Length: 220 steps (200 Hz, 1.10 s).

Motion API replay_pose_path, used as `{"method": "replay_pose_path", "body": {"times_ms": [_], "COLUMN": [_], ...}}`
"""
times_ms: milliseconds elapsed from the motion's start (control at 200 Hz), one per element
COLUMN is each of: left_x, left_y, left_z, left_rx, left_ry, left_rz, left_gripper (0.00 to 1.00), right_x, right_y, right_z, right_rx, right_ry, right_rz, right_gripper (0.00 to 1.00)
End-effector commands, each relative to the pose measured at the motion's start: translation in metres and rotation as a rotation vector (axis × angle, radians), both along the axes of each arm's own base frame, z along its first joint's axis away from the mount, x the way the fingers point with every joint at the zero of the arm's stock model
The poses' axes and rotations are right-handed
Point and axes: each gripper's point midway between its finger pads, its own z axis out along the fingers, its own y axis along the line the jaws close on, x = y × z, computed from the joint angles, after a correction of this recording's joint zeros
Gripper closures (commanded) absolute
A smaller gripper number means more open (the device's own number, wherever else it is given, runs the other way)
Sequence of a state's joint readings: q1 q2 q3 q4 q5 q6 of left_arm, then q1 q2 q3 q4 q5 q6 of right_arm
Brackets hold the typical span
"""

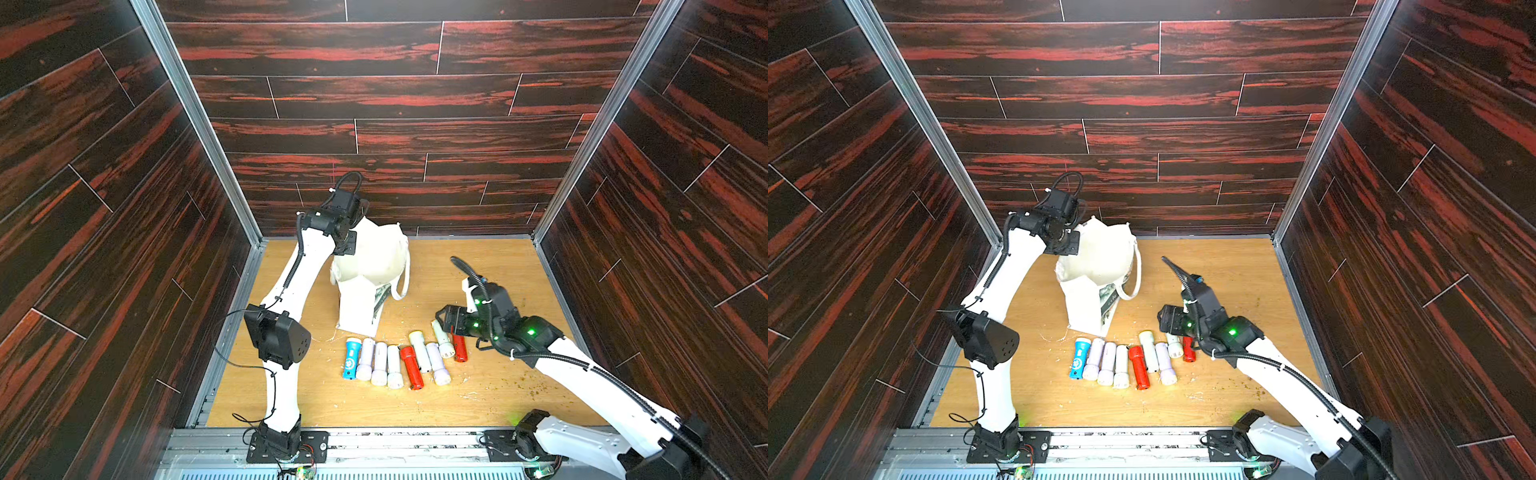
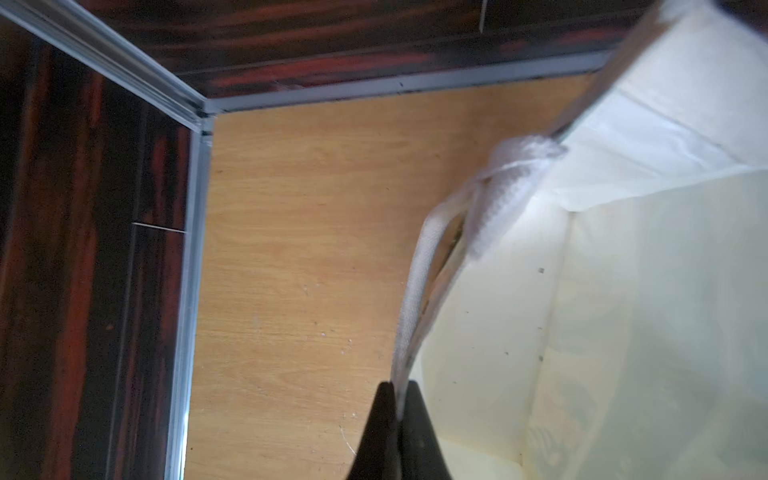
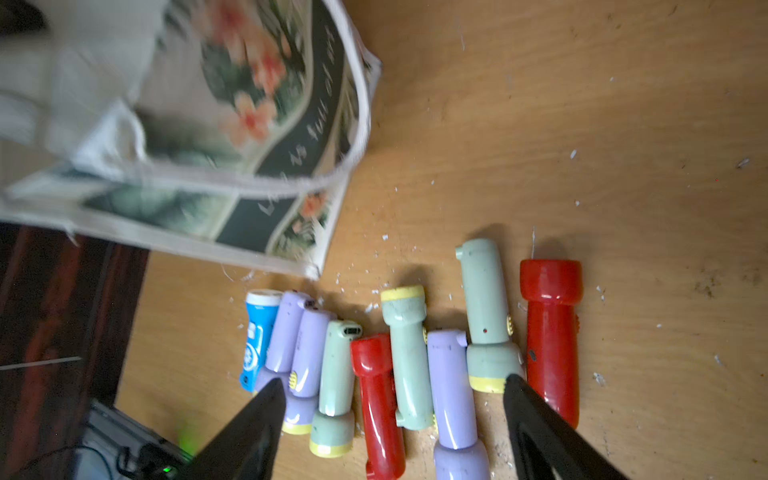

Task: Put the flashlights into the tote bags
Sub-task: Pick up the canvas bag from the center of the board, then pick up the flashlight from the center of the board.

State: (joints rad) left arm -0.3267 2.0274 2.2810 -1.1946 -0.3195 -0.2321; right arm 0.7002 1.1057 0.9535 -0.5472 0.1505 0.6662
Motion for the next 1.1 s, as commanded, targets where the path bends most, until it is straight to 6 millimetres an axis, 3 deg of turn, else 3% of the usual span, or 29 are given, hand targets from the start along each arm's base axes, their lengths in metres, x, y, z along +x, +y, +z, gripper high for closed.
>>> {"method": "replay_pose_path", "body": {"times_ms": [0, 170, 256, 276, 491, 621, 852, 1097], "left_x": [-0.011, -0.018, -0.018, -0.023, -0.03, -0.032, -0.035, -0.035], "left_y": [0.012, 0.01, 0.012, 0.015, 0.025, 0.032, 0.028, 0.027], "left_z": [0.062, 0.075, 0.06, 0.067, 0.045, 0.045, 0.046, 0.044], "left_rx": [-0.046, -0.156, -0.19, -0.199, -0.277, -0.339, -0.394, -0.403], "left_ry": [-0.171, -0.25, -0.22, -0.236, -0.218, -0.23, -0.233, -0.231], "left_rz": [0.035, 0.009, 0.008, 0.008, 0.015, 0.03, 0.016, 0.014], "left_gripper": [1.0, 1.0, 1.0, 1.0, 1.0, 1.0, 1.0, 1.0], "right_x": [-0.012, -0.031, -0.045, -0.049, -0.075, -0.073, -0.07, -0.065], "right_y": [0.001, 0.024, 0.037, 0.041, 0.067, 0.072, 0.085, 0.085], "right_z": [-0.017, -0.026, -0.034, -0.036, -0.061, -0.075, -0.098, -0.117], "right_rx": [-0.041, -0.003, -0.002, -0.005, -0.075, -0.103, -0.146, -0.214], "right_ry": [0.044, 0.085, 0.118, 0.126, 0.233, 0.274, 0.335, 0.37], "right_rz": [-0.002, 0.069, 0.107, 0.117, 0.156, 0.123, 0.127, 0.084], "right_gripper": [0.18, 0.22, 0.25, 0.26, 0.38, 0.43, 0.47, 0.48]}}
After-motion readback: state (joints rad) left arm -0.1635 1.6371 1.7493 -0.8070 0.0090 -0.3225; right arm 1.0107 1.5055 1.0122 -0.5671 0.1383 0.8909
